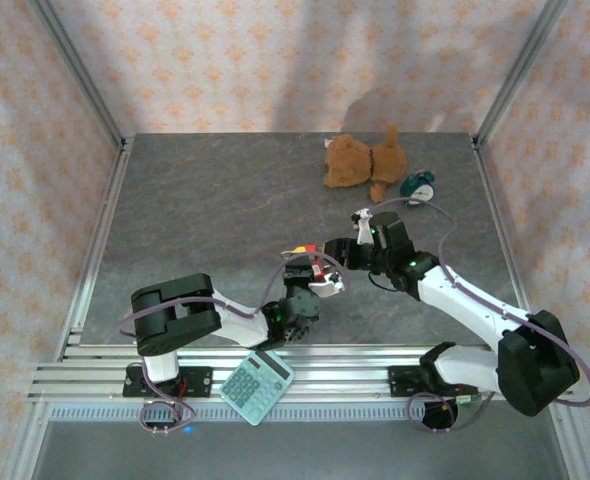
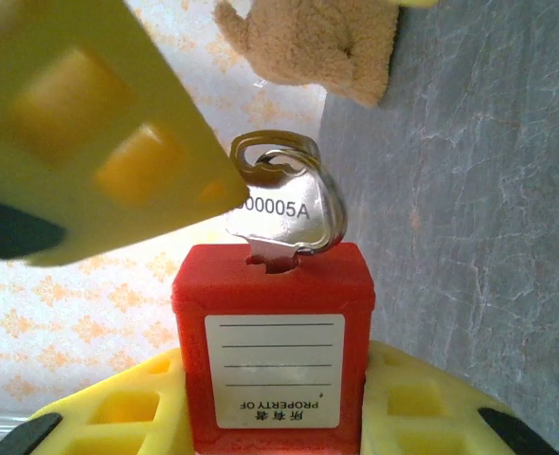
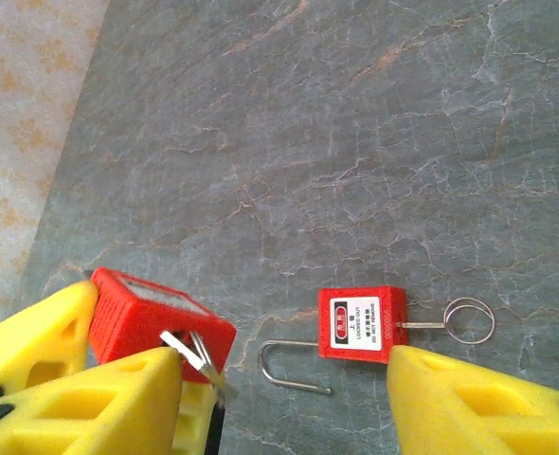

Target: Unlock with the key

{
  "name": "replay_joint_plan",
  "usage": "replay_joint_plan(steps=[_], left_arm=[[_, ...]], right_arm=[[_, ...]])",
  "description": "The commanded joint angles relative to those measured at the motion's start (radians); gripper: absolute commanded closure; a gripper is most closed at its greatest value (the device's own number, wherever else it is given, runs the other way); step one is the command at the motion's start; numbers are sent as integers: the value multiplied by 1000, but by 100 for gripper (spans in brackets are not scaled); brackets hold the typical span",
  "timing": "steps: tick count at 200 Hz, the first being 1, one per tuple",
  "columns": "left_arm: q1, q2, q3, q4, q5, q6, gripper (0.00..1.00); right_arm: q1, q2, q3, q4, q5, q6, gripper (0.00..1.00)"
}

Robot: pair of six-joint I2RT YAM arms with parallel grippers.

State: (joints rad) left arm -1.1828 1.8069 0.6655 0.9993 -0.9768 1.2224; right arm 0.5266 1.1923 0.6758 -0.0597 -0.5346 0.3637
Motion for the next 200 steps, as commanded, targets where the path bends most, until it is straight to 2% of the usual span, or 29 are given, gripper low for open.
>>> replay_joint_plan(steps=[1, 41, 71, 129, 155, 200], left_arm=[[-14, -10, 8, 23, -17, -5, 80], [-25, -8, 9, 16, -17, -9, 80], [-31, 7, 8, 71, -26, 29, 81], [-29, 27, 6, 134, -30, 63, 82], [-25, 44, 15, 174, -28, 82, 83], [-18, 62, 51, 226, -15, 114, 85]], right_arm=[[-2, 23, 35, 15, 28, -17, 43], [-2, 20, 39, 19, 44, -14, 43], [-3, 42, 51, 3, 70, 9, 43], [-7, 15, 90, -42, 7, 104, 38], [-37, -2, 77, -35, -86, 175, 33], [-106, 11, -13, 141, -327, 358, 31]])
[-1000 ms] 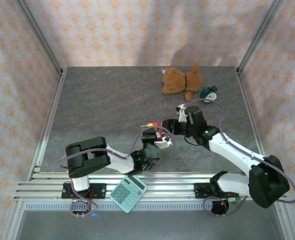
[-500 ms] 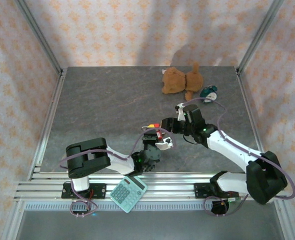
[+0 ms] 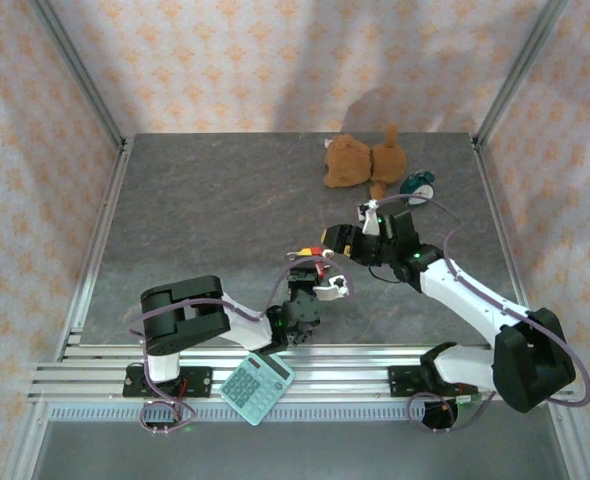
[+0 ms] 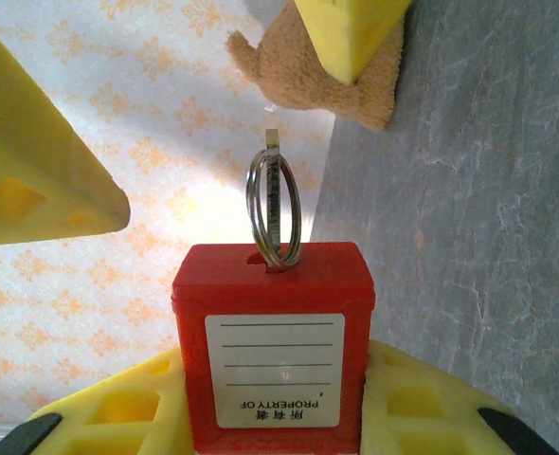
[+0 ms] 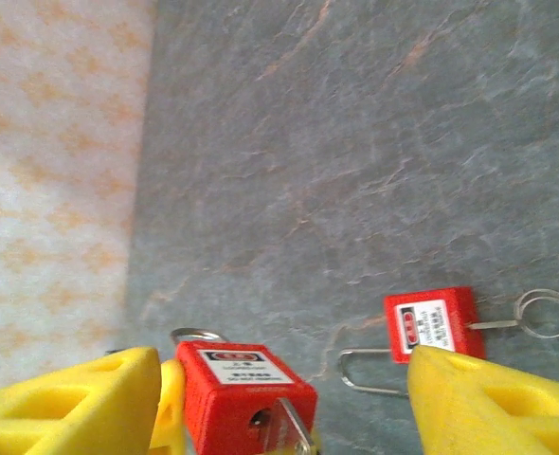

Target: Unlock with the key

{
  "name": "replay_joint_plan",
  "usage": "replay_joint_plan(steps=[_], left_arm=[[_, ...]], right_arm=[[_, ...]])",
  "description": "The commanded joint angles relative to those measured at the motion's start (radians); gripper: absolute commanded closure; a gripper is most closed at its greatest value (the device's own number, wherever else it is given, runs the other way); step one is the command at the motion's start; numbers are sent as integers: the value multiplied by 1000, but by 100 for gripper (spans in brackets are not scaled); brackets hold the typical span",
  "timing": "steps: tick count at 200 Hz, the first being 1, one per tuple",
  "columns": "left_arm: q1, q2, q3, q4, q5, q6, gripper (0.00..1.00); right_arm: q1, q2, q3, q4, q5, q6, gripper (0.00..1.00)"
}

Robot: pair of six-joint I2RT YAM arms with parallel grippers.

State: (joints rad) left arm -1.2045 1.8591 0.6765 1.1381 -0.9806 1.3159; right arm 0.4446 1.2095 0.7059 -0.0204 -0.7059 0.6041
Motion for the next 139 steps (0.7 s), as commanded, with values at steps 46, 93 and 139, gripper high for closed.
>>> replay_joint_plan(steps=[46, 93, 139], left_arm=[[5, 20, 67, 85, -3, 25, 85], [2, 28, 78, 92, -3, 32, 85], [-7, 25, 73, 102, 0, 31, 83]], right_arm=[[-25, 19, -95, 228, -234, 205, 33], [-25, 33, -108, 266, -242, 223, 49], [-25, 31, -114, 286, -227, 234, 68]])
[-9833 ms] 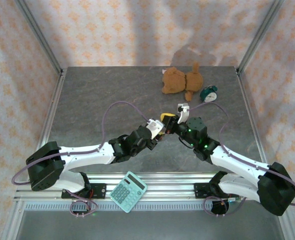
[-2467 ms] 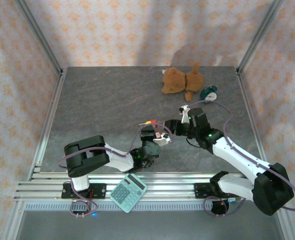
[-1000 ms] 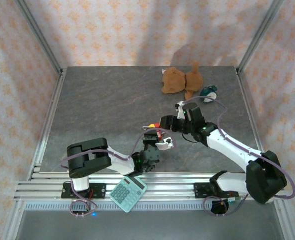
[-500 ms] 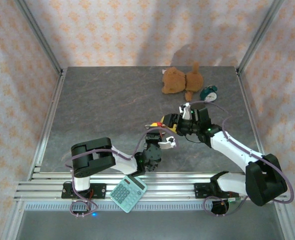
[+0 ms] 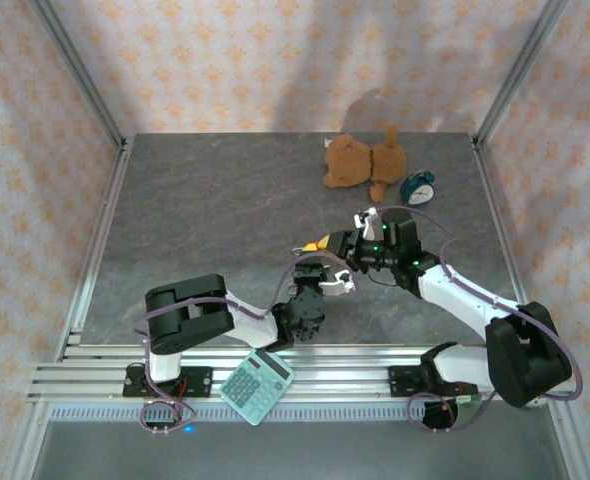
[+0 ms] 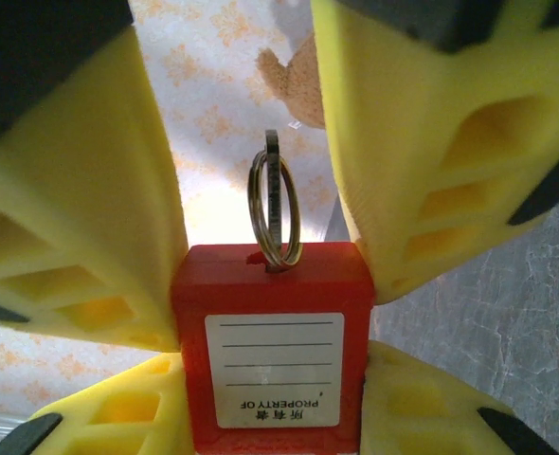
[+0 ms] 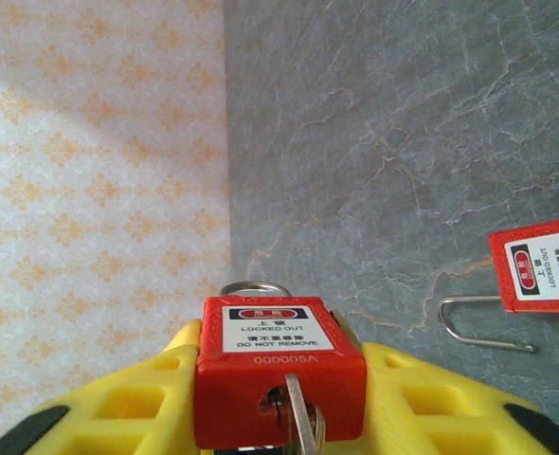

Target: Unlock with the key

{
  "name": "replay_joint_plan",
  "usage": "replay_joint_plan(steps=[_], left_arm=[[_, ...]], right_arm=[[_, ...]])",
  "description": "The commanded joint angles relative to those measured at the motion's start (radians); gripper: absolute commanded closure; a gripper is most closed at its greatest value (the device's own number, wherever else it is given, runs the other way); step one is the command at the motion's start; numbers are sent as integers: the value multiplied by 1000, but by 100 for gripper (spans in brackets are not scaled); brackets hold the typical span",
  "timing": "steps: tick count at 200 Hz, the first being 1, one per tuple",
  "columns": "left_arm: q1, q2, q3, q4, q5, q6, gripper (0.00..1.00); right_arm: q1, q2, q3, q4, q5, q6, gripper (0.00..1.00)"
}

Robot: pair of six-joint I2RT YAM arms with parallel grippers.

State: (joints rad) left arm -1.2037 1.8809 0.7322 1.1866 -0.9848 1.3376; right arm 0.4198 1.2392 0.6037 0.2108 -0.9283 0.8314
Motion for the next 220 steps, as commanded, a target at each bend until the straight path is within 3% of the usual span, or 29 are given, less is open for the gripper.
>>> replay_joint_plan(steps=[1, 18, 70, 94, 131, 159, 176, 189, 220], left_arm=[[-8, 4, 17, 54, 5, 10, 83], [-10, 3, 10, 65, 4, 13, 79], [-20, -25, -38, 99, -7, -11, 31], [-33, -88, -78, 15, -11, -93, 23], [-37, -269, -114, -295, 14, -336, 13], [10, -442, -13, -893, 181, -713, 11], [58, -502, 54, -1117, 303, -890, 11], [87, -535, 78, -1195, 389, -945, 11], [126, -582, 63, -1208, 601, -962, 10]], right_arm=[[-1, 1, -12, 55, -4, 6, 68], [-1, -1, -12, 56, -1, 6, 71], [-23, -9, 8, 15, 35, -36, 72], [-41, -7, 41, -19, 47, -78, 72], [-44, 7, 85, -71, 63, -149, 72], [-43, 2, 80, -101, 80, -195, 73], [-44, -5, 73, -109, 96, -216, 73], [-43, -10, 64, -104, 105, -219, 73], [-43, -9, 55, -85, 77, -227, 72]])
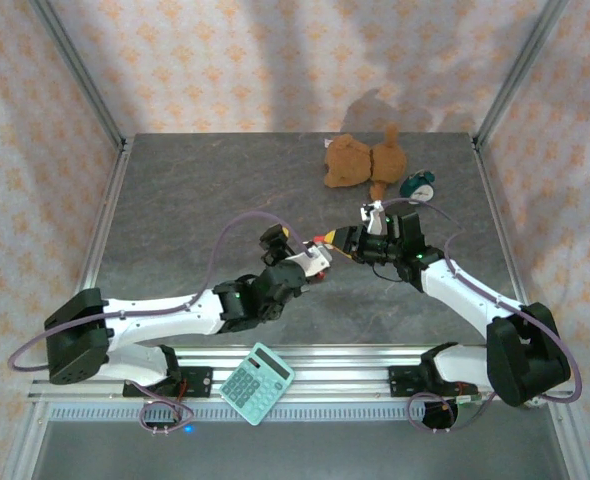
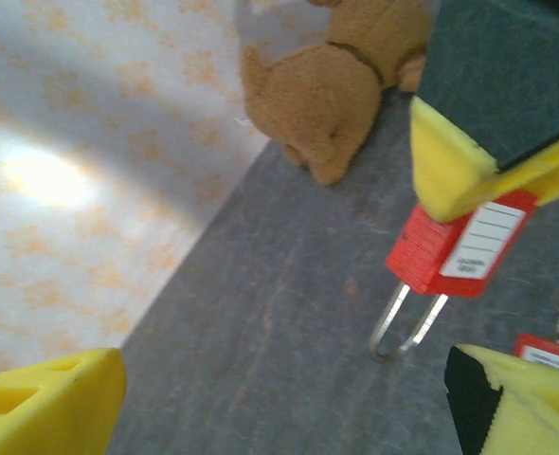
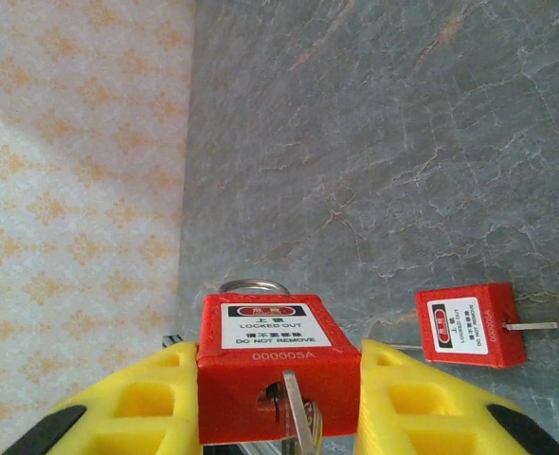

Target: Unlock with the key

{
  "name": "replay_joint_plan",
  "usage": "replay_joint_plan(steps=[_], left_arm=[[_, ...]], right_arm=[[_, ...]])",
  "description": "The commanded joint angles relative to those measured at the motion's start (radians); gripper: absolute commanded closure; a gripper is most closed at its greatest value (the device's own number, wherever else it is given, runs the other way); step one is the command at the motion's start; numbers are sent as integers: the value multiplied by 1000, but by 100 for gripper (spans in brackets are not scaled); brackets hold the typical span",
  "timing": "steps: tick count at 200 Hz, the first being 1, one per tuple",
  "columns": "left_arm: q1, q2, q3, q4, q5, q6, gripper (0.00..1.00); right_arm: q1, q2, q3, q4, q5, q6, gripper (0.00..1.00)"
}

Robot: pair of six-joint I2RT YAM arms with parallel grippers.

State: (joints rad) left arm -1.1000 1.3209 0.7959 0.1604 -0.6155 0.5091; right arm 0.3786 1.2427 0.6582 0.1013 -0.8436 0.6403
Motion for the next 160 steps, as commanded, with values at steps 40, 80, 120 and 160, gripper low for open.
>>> replay_joint_plan(steps=[40, 80, 120, 160], left_arm=[[112, -62, -59, -49, 483, -82, 10], [196, -41, -27, -19, 617, -39, 10], [224, -3, 10, -58, 727, -10, 17], [226, 12, 11, -26, 685, 17, 33]], right_arm=[[5, -40, -17, 29, -46, -57, 72], [40, -77, -35, 18, -50, -68, 72], [78, -118, -33, -13, -45, -97, 72], [98, -120, -36, -24, -50, -113, 73]])
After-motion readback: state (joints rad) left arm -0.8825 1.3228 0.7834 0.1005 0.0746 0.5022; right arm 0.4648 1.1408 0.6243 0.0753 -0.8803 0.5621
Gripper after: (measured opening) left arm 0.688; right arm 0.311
